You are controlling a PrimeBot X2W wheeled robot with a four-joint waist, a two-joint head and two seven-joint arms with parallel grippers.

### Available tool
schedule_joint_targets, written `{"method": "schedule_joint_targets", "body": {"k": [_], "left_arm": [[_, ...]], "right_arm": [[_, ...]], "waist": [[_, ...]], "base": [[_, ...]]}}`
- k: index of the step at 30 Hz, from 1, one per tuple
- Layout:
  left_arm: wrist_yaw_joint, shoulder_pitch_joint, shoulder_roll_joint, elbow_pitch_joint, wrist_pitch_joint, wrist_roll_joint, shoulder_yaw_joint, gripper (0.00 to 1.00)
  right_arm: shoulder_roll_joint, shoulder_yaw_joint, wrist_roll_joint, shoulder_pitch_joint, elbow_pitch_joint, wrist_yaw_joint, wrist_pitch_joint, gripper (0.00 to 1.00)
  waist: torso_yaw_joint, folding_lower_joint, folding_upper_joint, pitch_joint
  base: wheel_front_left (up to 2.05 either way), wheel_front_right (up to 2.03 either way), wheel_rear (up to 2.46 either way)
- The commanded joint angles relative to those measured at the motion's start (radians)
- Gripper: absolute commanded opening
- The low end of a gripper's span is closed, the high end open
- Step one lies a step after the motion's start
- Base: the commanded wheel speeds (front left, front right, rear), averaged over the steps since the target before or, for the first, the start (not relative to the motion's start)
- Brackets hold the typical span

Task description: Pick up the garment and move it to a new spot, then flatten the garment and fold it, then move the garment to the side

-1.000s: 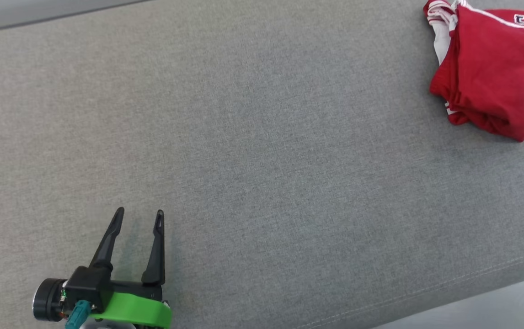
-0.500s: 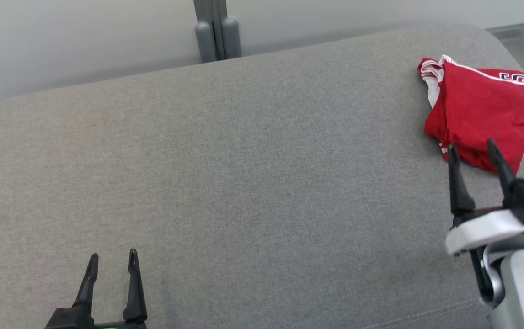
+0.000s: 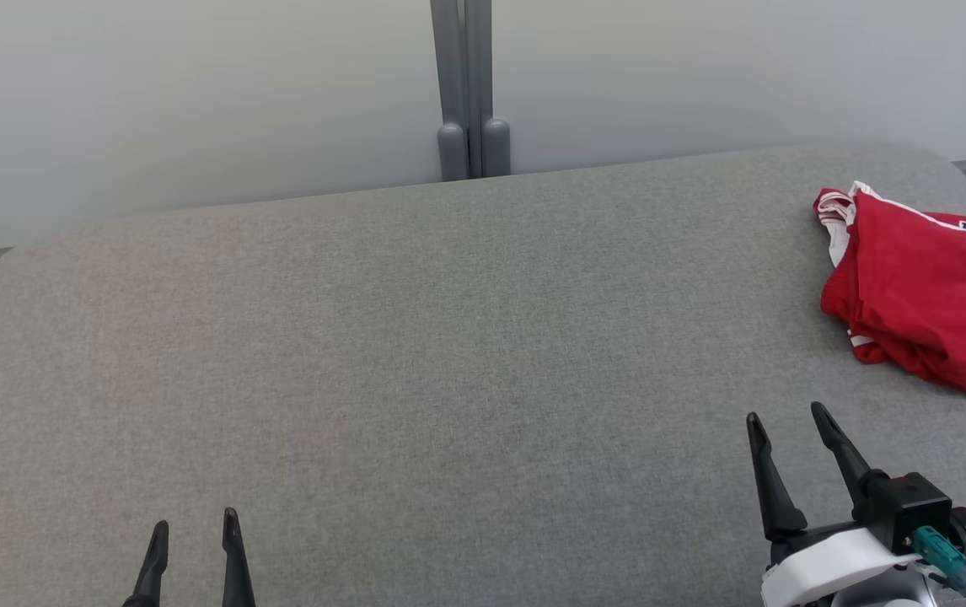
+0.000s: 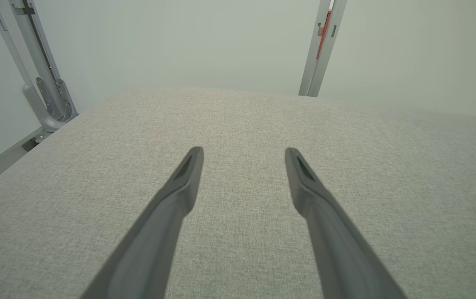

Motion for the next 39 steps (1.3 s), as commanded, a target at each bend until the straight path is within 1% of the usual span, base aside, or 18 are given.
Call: {"method": "schedule_joint_targets", "body": {"k": [1,3,4,7,21,39], "left_arm": [[0.003,0.009,0.002,0.005,-0.002,-0.007,-0.004,1.0],[-0.003,0.011,0.002,0.015,-0.002,-0.014,-0.009,1.0],[-0.004,0.001,0.0,0.017,0.0,-0.015,-0.011,0.0],[-0.005,0.0,-0.003,0.044,0.007,-0.019,-0.013,0.0],[-0.03,-0.063,-0.002,0.061,0.076,-0.276,0.013,0.0],[-0.056,-0.128,-0.001,0.077,0.149,-0.544,0.04,0.0]], "right_arm": [[0.003,0.001,-0.01,0.012,0.002,-0.002,-0.004,1.0],[0.005,0.011,-0.011,0.015,0.002,-0.002,-0.004,1.0],[0.006,0.011,-0.005,0.002,0.002,0.0,0.0,0.0],[0.012,0.015,0.0,0.008,0.025,0.0,0.001,0.0],[0.009,-0.005,0.293,-0.027,0.036,0.0,0.064,0.0],[0.008,-0.03,0.596,-0.064,0.048,0.0,0.133,0.0]], "waist": [[0.011,0.0,0.0,-0.01],[0.016,0.0,0.0,-0.012],[0.013,0.0,0.0,-0.009],[0.013,0.0,0.0,-0.01],[0.014,0.0,0.0,-0.006],[0.016,0.0,0.0,-0.002]], "base": [[0.0,0.0,0.0],[0.0,0.0,0.0],[0.0,0.0,0.0],[0.0,0.0,0.0],[0.0,0.0,0.0],[0.0,0.0,0.0]]}}
